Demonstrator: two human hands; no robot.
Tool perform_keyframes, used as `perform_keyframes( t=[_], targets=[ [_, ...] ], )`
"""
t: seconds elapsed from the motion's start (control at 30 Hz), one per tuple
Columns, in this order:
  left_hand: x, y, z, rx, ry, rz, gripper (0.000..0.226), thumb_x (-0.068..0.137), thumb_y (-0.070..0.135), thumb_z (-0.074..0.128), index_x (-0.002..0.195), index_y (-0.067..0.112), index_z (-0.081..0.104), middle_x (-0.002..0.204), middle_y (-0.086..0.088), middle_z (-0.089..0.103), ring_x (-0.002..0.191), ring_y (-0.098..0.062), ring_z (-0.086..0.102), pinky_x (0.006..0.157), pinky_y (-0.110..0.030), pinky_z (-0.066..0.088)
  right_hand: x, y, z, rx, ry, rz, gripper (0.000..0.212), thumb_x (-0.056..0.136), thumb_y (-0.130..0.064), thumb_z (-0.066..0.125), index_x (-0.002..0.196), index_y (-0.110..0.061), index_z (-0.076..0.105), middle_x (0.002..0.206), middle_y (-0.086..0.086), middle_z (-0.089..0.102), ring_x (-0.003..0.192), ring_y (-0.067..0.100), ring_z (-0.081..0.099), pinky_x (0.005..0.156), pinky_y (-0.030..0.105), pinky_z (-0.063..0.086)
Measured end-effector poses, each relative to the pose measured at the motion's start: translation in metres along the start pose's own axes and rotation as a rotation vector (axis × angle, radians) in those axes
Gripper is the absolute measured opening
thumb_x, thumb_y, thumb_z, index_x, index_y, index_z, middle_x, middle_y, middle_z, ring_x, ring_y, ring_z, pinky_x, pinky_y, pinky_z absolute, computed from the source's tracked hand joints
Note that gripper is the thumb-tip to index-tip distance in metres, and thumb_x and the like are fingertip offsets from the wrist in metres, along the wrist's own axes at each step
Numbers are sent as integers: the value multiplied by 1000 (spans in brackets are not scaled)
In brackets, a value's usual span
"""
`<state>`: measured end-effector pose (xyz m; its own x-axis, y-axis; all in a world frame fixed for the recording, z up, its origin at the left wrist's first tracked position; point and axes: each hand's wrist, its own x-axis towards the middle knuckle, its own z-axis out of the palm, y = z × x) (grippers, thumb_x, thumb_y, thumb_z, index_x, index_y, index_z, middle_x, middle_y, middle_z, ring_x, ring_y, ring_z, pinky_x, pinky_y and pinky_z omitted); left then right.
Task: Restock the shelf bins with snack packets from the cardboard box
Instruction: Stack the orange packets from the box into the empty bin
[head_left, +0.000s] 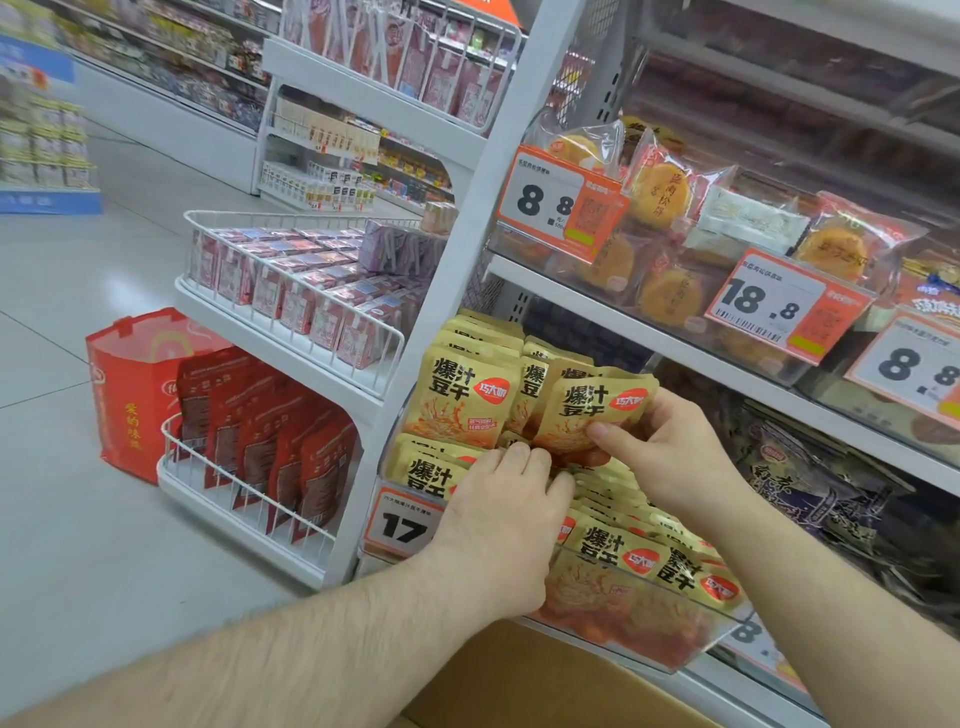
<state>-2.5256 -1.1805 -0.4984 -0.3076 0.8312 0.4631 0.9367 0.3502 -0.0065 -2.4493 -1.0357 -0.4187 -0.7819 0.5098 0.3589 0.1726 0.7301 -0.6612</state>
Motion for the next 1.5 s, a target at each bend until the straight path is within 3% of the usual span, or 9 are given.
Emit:
perform_keyframes(
  t=[0.13, 0.23, 0.37, 0.6, 0.93, 1.07, 1.2, 1.33, 1.5],
  targets=[
    [0, -1, 0, -3, 3, -4, 72, 81, 36, 69, 141, 15, 34, 138, -12, 38, 130, -32, 33, 113, -45, 28, 2, 1, -3, -29, 13, 9, 16, 89, -13, 71, 95, -27, 69, 92, -7, 75, 81, 13, 71, 70, 26, 57],
    [0, 0, -1, -2, 0, -5, 72, 81, 37, 69, 140, 15, 34, 136, -12, 37, 127, -31, 33, 110, -45, 28, 6, 0, -2, -33, 17, 29, 15, 90, -14, 70, 96, -27, 68, 94, -9, 74, 86, 7, 70, 69, 18, 53],
    [1, 0, -2, 0, -8, -1, 70, 81, 38, 69, 138, 15, 34, 131, -11, 38, 123, -30, 33, 107, -44, 30, 13, -4, 5, -54, 19, 48, 12, 90, -19, 71, 100, -26, 69, 95, -11, 73, 92, 7, 68, 85, 34, 56],
    [1, 0, -2, 1, -10, -3, 68, 81, 37, 69, 136, 15, 36, 130, -11, 39, 121, -30, 33, 106, -44, 30, 18, -10, 15, -80, 79, 54, 21, 91, -22, 69, 111, -23, 65, 102, -11, 70, 98, 10, 65, 91, 42, 55],
    [2, 0, -1, -6, -14, -2, 69, 80, 37, 69, 136, 16, 35, 131, -10, 39, 123, -30, 33, 107, -45, 28, 16, -7, 25, -167, 184, 42, 21, 92, -28, 68, 112, -27, 62, 98, -16, 63, 92, 6, 59, 84, 30, 51],
    [1, 0, -2, -11, -4, -4, 66, 79, 36, 68, 133, 17, 37, 130, -9, 39, 121, -29, 33, 107, -44, 27, 13, -6, 34, -132, 235, 73, 14, 89, -31, 70, 101, -31, 61, 91, -18, 63, 88, 7, 60, 84, 35, 53],
    [1, 0, -3, -16, -6, -5, 66, 80, 38, 68, 134, 17, 37, 130, -9, 40, 120, -29, 34, 108, -44, 27, 12, -12, 38, -121, 181, 86, 15, 89, -32, 71, 93, -37, 58, 88, -22, 61, 88, 6, 60, 84, 35, 54],
    [2, 0, -2, -11, -10, -3, 68, 79, 39, 69, 135, 18, 37, 131, -9, 40, 121, -29, 35, 108, -45, 28, 15, -15, 27, -198, 109, 107, 13, 88, -33, 72, 99, -32, 66, 94, -17, 67, 93, 9, 63, 88, 36, 54],
    [2, 0, -1, -5, -14, -6, 72, 78, 39, 70, 137, 18, 35, 135, -9, 39, 125, -30, 33, 111, -46, 26, 13, -15, 19, -335, 23, 161, 26, 81, -33, 79, 105, -28, 69, 95, -12, 69, 89, 9, 64, 78, 28, 51]
  ],
)
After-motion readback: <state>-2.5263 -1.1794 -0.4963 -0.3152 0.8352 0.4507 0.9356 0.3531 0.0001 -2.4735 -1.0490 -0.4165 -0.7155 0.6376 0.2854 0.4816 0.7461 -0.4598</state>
